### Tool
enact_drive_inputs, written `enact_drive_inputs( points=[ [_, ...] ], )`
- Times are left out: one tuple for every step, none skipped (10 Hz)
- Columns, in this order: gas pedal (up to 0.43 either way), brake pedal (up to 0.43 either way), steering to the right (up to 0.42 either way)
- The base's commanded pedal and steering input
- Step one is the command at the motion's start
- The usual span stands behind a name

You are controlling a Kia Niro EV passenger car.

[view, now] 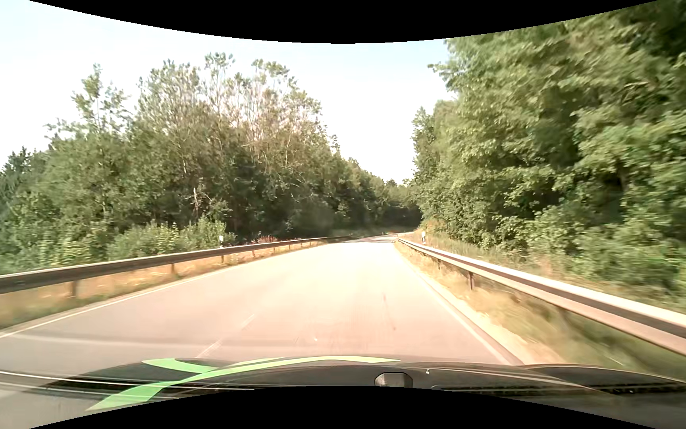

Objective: Follow the waypoints while adhering to traffic rules and regulations

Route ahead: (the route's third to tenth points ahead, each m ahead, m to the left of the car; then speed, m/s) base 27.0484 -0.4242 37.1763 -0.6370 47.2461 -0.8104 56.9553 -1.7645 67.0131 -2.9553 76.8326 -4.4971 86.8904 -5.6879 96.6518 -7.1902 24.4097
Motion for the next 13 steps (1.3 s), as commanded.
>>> enact_drive_inputs(
  points=[
    [0.177,0.0,0.009],
    [0.197,0.0,0.009],
    [0.197,0.0,0.009],
    [0.209,0.0,0.008],
    [0.209,0.0,0.008],
    [0.197,0.0,0.008],
    [0.189,0.0,0.008],
    [0.189,0.0,0.008],
    [0.177,0.0,0.008],
    [0.157,0.0,0.008],
    [0.157,0.0,0.008],
    [0.157,0.0,0.008],
    [0.157,0.0,0.008]
  ],
)
